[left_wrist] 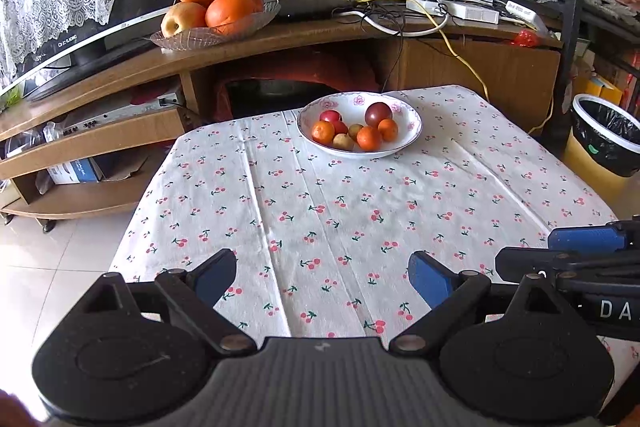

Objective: Organize fruits

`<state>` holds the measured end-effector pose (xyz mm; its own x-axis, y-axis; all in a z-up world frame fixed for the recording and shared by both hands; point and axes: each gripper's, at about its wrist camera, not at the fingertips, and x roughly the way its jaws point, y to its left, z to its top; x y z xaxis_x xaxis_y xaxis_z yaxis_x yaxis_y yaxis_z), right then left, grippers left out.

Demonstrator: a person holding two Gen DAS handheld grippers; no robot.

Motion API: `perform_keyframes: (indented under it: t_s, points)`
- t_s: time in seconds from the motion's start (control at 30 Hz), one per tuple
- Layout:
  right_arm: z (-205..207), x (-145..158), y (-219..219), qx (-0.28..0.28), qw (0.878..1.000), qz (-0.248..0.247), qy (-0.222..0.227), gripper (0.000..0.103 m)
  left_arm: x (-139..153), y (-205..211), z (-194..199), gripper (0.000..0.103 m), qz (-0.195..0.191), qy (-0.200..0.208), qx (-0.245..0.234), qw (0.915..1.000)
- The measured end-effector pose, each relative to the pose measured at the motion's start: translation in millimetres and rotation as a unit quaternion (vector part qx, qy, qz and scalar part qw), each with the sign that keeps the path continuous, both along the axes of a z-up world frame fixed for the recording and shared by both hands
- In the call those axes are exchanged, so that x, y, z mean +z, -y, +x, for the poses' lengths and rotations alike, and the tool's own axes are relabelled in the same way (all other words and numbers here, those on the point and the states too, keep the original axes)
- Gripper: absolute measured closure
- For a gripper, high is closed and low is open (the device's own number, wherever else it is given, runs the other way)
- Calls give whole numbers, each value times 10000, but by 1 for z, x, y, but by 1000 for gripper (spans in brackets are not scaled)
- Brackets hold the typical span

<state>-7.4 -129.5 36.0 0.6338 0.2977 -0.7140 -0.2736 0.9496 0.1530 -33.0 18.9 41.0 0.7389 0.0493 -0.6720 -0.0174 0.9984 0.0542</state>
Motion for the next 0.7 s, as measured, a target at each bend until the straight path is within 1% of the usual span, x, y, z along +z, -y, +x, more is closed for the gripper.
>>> perform_keyframes:
  t_s: [0.3, 0.7]
  points:
    - [-16, 4, 2, -7, 10000, 16, 91, 55, 1, 3, -12, 2, 19, 73, 19, 10000]
    - [-24, 1, 2, -17, 9999, 53, 103, 55, -3, 6, -17, 2, 107, 55, 7, 9999]
